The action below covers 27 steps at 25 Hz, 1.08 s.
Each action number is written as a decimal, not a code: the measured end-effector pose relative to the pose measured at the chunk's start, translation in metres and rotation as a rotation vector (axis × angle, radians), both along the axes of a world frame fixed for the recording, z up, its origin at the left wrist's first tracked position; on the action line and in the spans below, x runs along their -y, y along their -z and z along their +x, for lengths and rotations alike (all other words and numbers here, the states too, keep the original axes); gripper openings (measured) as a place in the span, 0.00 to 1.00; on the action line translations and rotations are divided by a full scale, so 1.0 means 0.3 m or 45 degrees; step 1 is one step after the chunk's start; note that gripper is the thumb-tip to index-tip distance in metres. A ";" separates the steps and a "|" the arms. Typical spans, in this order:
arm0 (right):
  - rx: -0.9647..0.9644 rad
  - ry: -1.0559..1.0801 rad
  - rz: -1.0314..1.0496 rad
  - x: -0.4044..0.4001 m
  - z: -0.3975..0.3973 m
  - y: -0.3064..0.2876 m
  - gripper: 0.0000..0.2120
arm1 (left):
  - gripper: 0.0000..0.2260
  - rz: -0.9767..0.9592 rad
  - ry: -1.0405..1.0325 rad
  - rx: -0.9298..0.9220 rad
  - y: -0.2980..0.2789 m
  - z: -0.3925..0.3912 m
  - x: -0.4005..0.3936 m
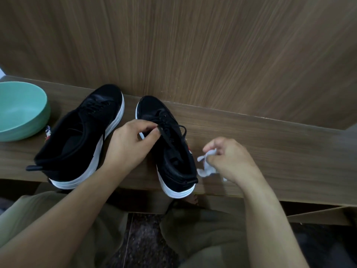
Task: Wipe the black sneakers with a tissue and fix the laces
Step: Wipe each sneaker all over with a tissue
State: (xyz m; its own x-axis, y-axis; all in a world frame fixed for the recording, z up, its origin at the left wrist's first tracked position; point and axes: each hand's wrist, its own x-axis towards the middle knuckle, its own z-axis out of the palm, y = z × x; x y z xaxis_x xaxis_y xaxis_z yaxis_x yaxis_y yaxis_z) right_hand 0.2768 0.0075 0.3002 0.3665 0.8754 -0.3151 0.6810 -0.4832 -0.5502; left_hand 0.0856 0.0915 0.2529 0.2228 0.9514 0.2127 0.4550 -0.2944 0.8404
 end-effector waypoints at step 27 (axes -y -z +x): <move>-0.136 0.113 0.537 -0.124 -0.085 0.067 0.07 | 0.21 0.585 0.592 -0.550 -0.006 0.018 0.059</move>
